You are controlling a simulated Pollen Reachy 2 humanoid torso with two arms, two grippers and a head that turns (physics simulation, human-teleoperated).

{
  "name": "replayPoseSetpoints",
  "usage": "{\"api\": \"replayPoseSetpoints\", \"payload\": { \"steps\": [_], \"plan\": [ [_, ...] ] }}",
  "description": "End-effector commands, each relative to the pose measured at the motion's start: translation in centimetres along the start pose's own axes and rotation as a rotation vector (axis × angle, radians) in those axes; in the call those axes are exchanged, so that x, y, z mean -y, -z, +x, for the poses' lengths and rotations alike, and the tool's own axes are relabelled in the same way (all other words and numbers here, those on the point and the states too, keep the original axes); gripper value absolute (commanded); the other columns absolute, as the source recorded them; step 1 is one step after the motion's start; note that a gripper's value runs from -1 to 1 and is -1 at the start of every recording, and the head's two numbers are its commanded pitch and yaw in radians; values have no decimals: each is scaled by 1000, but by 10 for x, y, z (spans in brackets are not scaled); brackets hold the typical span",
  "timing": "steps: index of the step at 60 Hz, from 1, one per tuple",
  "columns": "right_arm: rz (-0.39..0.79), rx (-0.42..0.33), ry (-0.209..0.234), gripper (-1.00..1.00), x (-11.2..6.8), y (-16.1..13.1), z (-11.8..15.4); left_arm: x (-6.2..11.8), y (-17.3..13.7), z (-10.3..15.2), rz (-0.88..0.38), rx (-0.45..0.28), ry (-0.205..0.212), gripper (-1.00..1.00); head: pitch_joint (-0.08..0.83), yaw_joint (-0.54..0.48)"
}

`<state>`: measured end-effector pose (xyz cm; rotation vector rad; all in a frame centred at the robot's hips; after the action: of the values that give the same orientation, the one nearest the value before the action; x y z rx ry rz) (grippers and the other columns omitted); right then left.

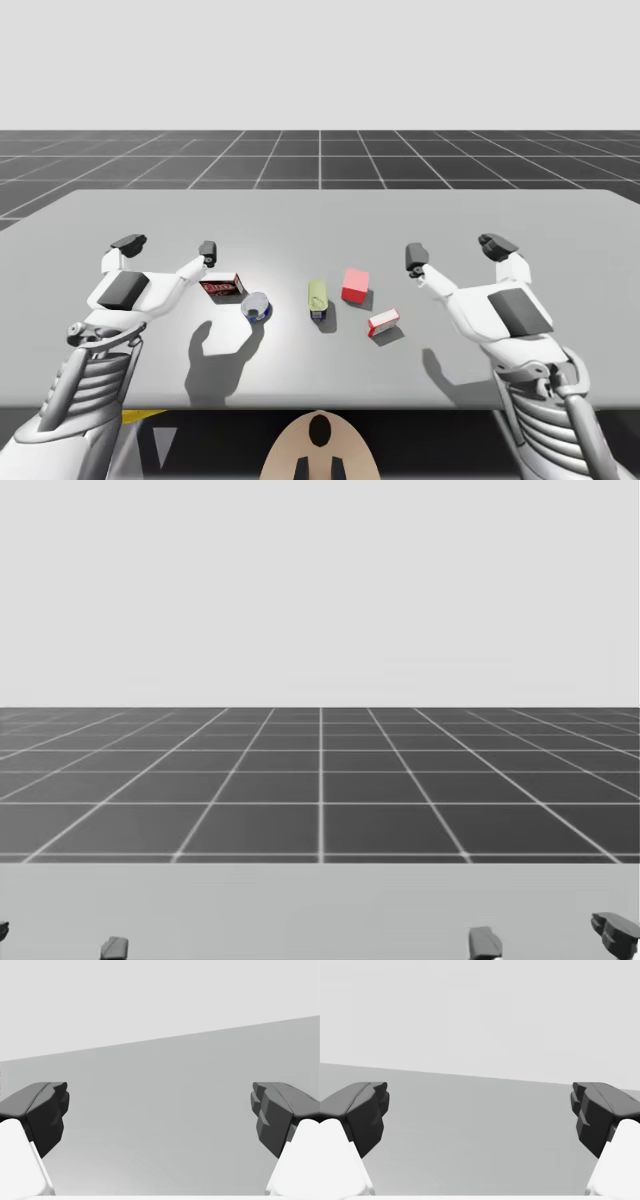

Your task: Find the red cube and pick it up.

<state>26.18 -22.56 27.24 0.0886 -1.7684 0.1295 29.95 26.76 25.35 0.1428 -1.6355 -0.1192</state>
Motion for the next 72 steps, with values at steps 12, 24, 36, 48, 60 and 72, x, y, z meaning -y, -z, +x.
{"api": "replayPoseSetpoints", "payload": {
  "steps": [12,24,36,48,60,72],
  "plan": [
    [-34,-12,13,-1000,2,2,-2,0,0,-1,8,4,9,-1000,82,-5],
    [-32,-21,-11,-1000,0,3,-4,0,0,-1,7,5,11,-1000,262,-9],
    [-17,-22,-36,-1000,-3,3,-5,1,0,0,5,10,21,-1000,407,-10],
    [-3,-26,-56,-1000,-6,3,-7,3,0,0,3,12,31,-1000,526,-43],
    [22,-44,-81,-1000,-10,2,-10,4,-1,0,0,13,34,-1000,614,-131],
    [50,-69,-91,-1000,-16,2,-13,5,-1,1,-2,14,31,-1000,662,-153]
  ]
}}
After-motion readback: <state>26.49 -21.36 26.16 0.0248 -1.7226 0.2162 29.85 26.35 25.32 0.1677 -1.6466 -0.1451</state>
